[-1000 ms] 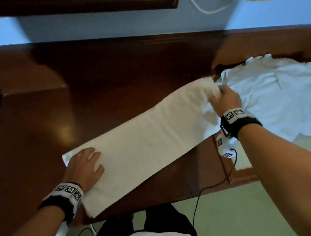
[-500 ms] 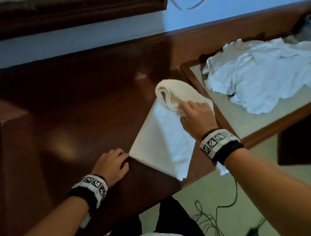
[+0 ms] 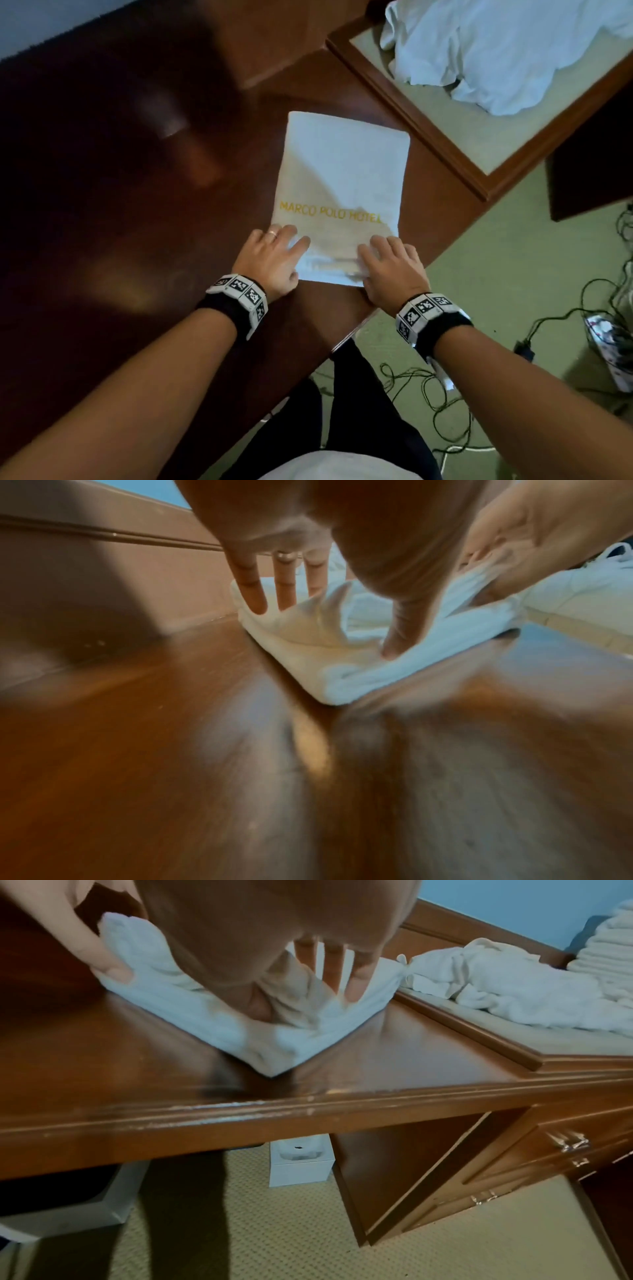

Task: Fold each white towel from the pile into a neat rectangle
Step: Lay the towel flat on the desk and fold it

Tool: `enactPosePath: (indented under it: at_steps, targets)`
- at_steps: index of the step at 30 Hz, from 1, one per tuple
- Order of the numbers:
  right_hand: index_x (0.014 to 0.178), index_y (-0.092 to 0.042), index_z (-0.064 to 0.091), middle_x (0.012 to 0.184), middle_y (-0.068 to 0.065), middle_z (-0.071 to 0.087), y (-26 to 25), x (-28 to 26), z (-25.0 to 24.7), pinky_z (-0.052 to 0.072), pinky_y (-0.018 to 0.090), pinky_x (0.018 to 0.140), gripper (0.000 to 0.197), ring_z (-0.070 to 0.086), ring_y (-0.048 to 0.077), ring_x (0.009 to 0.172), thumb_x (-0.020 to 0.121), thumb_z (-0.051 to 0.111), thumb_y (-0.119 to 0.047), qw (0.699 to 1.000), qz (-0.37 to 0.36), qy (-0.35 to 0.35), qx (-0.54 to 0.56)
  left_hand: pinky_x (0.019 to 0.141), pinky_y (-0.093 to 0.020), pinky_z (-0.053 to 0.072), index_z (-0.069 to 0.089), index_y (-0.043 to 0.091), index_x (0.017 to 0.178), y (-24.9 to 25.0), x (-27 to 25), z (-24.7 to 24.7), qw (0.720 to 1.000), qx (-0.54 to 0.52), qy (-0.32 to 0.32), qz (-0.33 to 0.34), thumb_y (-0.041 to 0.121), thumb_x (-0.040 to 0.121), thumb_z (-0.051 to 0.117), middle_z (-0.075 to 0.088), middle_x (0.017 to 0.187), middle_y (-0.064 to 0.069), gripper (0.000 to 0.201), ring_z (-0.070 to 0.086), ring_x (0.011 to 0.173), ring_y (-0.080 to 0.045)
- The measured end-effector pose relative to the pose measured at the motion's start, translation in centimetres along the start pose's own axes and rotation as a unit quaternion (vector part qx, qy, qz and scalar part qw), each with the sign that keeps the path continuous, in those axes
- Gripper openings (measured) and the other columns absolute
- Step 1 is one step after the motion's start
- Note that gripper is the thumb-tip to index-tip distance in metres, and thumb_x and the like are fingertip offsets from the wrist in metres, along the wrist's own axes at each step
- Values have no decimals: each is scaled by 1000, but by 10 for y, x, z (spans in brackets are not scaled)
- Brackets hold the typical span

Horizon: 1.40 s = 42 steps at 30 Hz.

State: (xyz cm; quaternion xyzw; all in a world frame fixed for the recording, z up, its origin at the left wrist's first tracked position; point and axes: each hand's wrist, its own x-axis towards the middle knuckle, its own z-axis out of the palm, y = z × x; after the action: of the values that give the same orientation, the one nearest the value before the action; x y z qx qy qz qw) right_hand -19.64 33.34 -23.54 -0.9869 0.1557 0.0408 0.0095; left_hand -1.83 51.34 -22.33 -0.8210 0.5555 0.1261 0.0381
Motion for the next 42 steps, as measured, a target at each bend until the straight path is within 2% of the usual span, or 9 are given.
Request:
enactPosePath:
  at_steps: [6, 13, 19, 23, 30, 33, 36, 39, 42]
  targets:
    - [87, -7, 59, 89, 10, 60, 17, 3, -5, 52, 37, 56, 25, 59, 33, 78, 64, 67, -5, 992, 38, 45, 108, 62, -42, 49, 69, 8, 103, -22, 8, -3, 996, 0, 45, 72, 10, 71, 74, 63, 97, -13, 32, 60, 80, -37]
    - [96, -11, 63, 100, 9, 62, 13, -22, 12, 53, 37, 70, 40, 61, 31, 89, 59, 75, -2, 995, -11, -11, 96, 59, -41, 53, 66, 12, 103, -30, -21, 21, 995, -49, 61, 54, 16, 75, 63, 59, 106, -10, 29, 58, 85, -35]
    - [95, -6, 60, 99, 10, 59, 9, -30, 2, 51, 42, 75, 23, 56, 32, 90, 72, 59, -7, 984, 12, 61, 165, 63, -39, 48, 67, 5, 97, -23, -31, 17, 969, -109, 216, 50, 8, 76, 62, 58, 94, -12, 22, 52, 77, -33]
    - [111, -9, 59, 119, 9, 56, 12, -57, 16, 51, 46, 91, 34, 53, 30, 112, 79, 62, -19, 991, -21, -29, 133, 58, -41, 47, 64, 10, 101, -25, -47, 39, 985, -38, 132, 101, 25, 80, 69, 54, 99, -11, 27, 52, 75, -33]
    - [84, -13, 52, 86, 8, 52, 5, -43, 10, 40, 36, 63, 37, 45, 29, 78, 56, 71, 3, 993, 54, 48, 93, 50, -40, 37, 62, 9, 86, -15, -36, 38, 987, -6, 161, 32, -7, 64, 65, 48, 83, -11, 28, 43, 65, -29]
    - [91, -18, 53, 95, 3, 50, 1, -53, 8, 41, 39, 74, 31, 44, 28, 87, 65, 69, -21, 996, 38, -23, 72, 59, -40, 44, 56, 17, 93, -15, -35, 26, 999, -41, 27, 6, 28, 68, 83, 49, 90, -4, 39, 51, 75, -30]
    - [96, -18, 59, 99, 0, 52, 4, -44, -4, 38, 42, 82, 27, 45, 26, 93, 80, 48, -38, 992, 20, -9, 125, 73, -36, 44, 53, 29, 98, -27, -21, 8, 992, -117, -34, -27, 80, 64, 61, 51, 93, 12, 61, 53, 83, -20]
    - [110, -16, 64, 116, 4, 57, -1, -17, -8, 40, 43, 85, 34, 49, 28, 103, 91, 45, -39, 990, 38, 54, 126, 74, -39, 46, 63, 21, 103, -19, 2, -4, 985, -116, 127, 5, 72, 81, 46, 62, 97, 3, 58, 59, 87, -28]
    - [145, -26, 43, 156, 6, 32, -10, 7, -1, 34, 47, 102, 52, 33, 30, 137, 99, 37, -49, 988, 96, -9, 117, 94, -46, 43, 51, 25, 137, 1, 27, 1, 994, -74, 83, -3, 69, 89, 32, 53, 139, -5, 69, 51, 125, -31]
